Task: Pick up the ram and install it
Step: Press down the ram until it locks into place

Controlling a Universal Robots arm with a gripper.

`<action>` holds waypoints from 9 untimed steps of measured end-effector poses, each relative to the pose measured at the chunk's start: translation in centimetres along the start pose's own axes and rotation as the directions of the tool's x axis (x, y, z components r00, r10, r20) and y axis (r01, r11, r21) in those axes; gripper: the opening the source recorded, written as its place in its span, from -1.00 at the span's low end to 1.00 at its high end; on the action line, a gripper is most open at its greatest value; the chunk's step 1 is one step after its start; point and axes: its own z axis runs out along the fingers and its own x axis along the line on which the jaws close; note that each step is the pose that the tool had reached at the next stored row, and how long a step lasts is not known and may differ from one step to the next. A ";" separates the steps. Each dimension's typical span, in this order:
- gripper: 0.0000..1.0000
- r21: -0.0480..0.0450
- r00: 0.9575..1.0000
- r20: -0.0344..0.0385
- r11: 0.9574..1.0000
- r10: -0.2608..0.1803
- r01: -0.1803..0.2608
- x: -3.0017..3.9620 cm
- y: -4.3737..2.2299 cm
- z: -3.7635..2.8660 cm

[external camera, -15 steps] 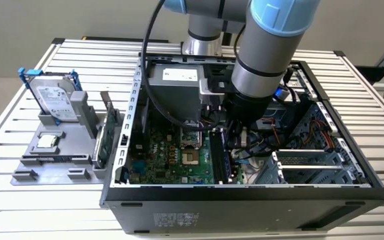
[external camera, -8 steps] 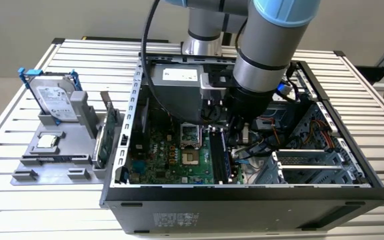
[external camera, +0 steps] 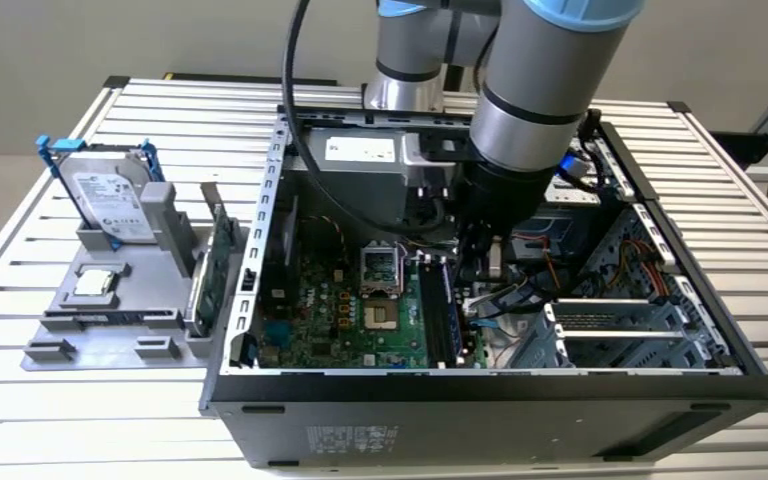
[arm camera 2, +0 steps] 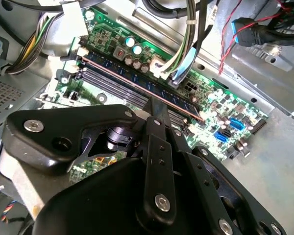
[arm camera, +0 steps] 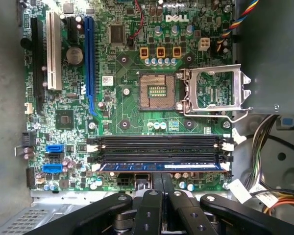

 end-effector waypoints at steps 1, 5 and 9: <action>-1.00 0.000 1.000 0.000 1.000 0.000 0.000 0.01 0.00 -0.13; -1.00 0.000 1.000 0.000 1.000 0.000 0.000 0.02 0.02 -0.60; -1.00 0.000 1.000 0.000 1.000 0.000 0.000 0.03 0.03 -1.02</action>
